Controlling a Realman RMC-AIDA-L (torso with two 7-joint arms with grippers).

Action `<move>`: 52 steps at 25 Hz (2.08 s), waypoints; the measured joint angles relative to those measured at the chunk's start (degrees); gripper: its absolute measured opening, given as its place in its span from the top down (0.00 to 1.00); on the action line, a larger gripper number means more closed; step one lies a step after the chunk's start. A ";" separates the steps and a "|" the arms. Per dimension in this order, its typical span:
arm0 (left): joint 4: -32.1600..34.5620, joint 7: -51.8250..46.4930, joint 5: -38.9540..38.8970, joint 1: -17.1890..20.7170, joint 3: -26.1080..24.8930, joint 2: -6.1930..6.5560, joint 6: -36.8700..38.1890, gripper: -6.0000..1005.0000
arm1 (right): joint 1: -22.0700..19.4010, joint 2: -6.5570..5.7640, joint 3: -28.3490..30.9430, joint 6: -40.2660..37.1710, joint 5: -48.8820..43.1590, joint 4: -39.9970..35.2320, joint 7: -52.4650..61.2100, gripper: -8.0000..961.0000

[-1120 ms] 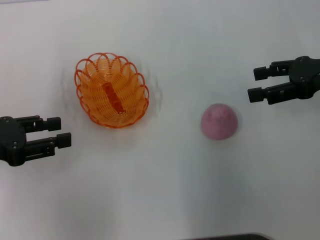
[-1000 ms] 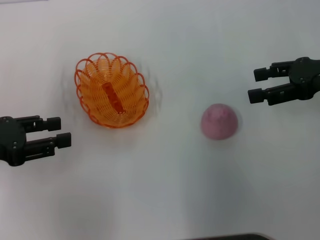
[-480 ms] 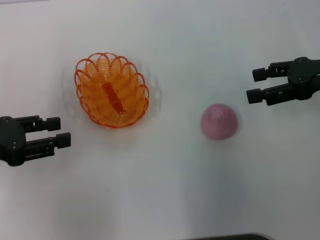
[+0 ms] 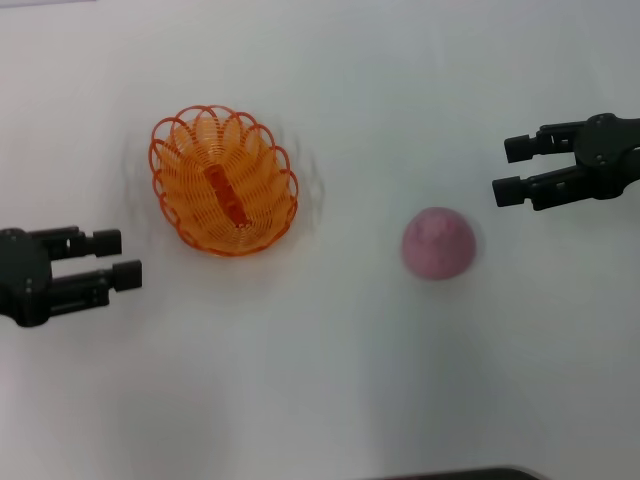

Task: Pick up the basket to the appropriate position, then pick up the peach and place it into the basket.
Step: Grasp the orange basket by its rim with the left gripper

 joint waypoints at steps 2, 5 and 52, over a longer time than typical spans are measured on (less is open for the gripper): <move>-0.64 0.20 -1.47 -0.40 -0.59 -0.06 -0.69 0.46 | 0.04 0.00 0.00 0.05 0.00 0.00 -0.02 0.02; -3.23 1.42 -5.27 -1.94 -0.96 -0.11 -2.96 0.47 | 0.13 0.01 0.00 0.40 0.00 0.04 -0.06 0.02; -20.97 -39.56 40.80 -41.62 29.13 1.50 -46.57 0.55 | 0.39 2.02 -2.19 1.96 0.00 0.24 -0.60 0.03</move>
